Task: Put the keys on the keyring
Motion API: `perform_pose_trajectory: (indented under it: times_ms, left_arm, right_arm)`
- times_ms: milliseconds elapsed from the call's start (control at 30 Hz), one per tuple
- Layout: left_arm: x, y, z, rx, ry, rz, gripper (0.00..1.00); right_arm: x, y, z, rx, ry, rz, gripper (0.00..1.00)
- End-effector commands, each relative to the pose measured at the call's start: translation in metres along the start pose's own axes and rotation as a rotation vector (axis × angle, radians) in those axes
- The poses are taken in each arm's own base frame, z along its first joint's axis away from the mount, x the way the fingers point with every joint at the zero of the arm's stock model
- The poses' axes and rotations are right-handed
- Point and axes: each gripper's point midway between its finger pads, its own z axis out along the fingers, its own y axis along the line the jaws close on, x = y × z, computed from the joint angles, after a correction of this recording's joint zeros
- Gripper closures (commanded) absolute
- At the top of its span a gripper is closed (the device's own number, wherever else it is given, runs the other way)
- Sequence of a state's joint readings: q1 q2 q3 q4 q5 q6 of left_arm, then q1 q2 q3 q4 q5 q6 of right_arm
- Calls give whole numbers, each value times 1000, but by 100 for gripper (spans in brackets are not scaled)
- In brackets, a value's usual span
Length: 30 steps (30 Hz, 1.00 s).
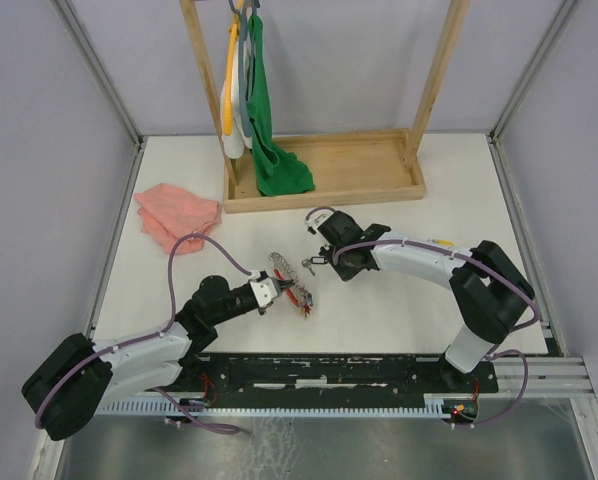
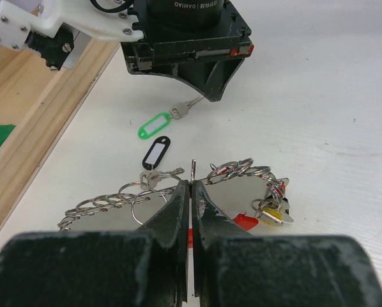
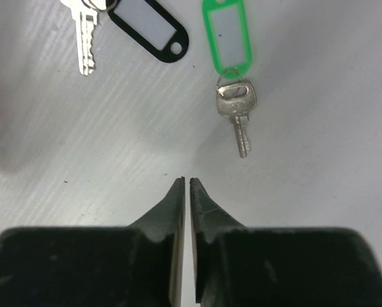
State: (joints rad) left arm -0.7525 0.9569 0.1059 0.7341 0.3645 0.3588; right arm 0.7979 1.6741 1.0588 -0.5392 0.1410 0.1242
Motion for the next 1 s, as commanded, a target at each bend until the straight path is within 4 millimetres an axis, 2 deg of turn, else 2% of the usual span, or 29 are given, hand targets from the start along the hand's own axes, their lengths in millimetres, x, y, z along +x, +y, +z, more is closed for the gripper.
perform_pose_trajectory:
  times_ms: [0,100,233,333,400,467,567,733,867,967]
  left_arm:
    - [-28,18,-2,-93,-103,-9,97]
    - [-27,25,-6,-142,-105,-16,97]
    - [-26,29,-8,-173,-107,-16,97]
    - [-24,28,-7,-168,-101,-16,97]
    - [-24,28,-7,-163,-100,-15,97]
    - [-24,27,-6,-160,-98,-16,97]
    - [-24,27,-7,-160,-98,-13,97]
    - [-25,26,-6,-150,-100,-14,97]
    - [-25,25,-6,-144,-101,-13,97]
    - [-25,23,-4,-132,-100,-14,97]
  right_arm:
    - [-45,15,-3,-85,-148,31,75]
    - [-75,20,3,-127,-218,31,64]
    - [-114,29,16,-165,-281,3,58]
    - [-128,31,33,-164,-289,7,57]
    - [-128,31,46,-151,-265,14,57]
    - [-123,32,57,-143,-228,26,57]
    - [-102,27,61,-110,-163,55,59]
    - [-53,8,48,-8,-50,112,66]
    - [-11,-3,30,56,17,184,68]
    - [5,-7,12,73,25,223,68]
